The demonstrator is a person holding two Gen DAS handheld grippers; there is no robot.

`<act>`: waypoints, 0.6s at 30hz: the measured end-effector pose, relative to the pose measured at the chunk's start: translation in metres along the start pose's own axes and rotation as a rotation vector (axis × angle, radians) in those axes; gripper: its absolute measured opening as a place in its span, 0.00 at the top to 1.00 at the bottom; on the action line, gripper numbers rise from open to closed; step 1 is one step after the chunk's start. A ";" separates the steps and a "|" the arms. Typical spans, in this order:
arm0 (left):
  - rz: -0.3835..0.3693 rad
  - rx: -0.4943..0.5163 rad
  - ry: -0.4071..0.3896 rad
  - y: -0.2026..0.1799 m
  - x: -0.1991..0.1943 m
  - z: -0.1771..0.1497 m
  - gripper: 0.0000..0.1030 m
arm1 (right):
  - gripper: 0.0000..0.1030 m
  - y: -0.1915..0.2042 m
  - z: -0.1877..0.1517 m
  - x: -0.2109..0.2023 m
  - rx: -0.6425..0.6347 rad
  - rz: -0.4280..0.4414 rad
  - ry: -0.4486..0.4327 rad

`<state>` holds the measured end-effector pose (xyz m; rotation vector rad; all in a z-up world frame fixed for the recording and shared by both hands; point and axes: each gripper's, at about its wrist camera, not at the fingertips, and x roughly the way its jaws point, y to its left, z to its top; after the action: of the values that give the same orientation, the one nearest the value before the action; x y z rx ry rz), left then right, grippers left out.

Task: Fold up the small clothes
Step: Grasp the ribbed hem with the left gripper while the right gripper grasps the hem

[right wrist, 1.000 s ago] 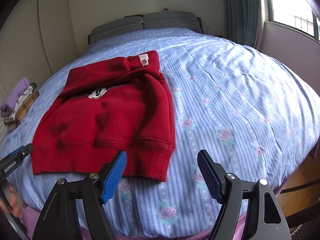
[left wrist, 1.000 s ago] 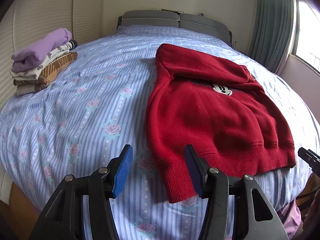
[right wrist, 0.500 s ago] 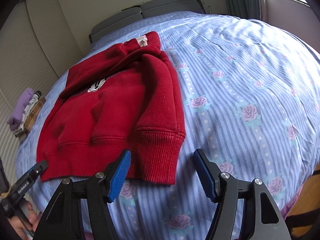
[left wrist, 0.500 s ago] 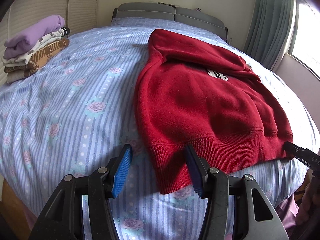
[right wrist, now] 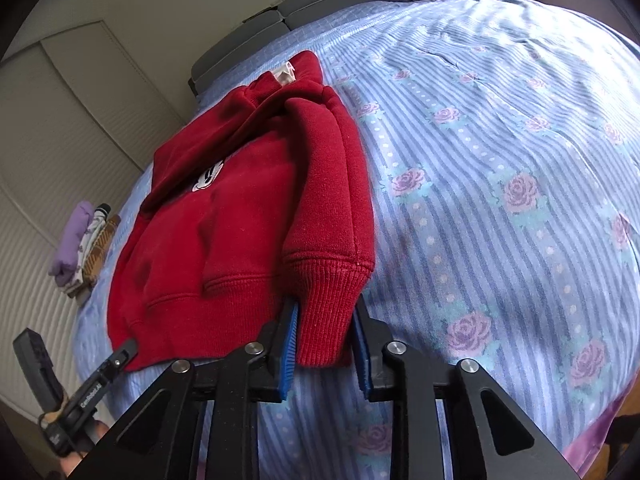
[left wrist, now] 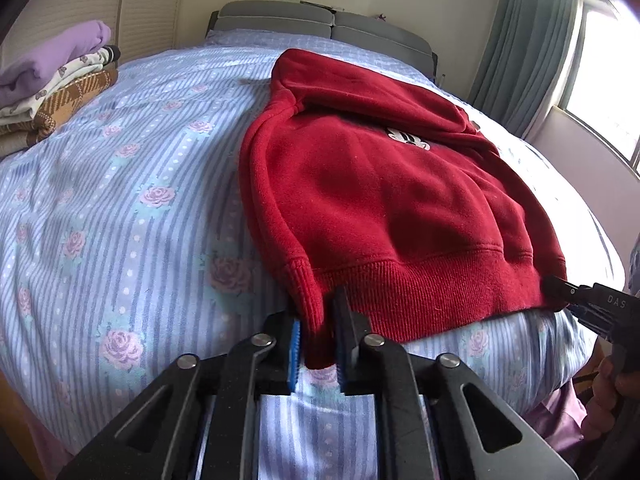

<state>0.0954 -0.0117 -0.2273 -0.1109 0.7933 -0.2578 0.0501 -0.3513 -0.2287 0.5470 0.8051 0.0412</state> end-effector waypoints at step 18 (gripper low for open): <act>-0.008 -0.045 -0.036 -0.001 -0.066 0.004 0.93 | 0.86 0.023 -0.001 -0.068 -0.012 0.094 -0.090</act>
<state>0.0540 0.0054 -0.1787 -0.1606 0.7637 -0.2449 0.0061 -0.3475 -0.1725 0.5711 0.6906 0.1070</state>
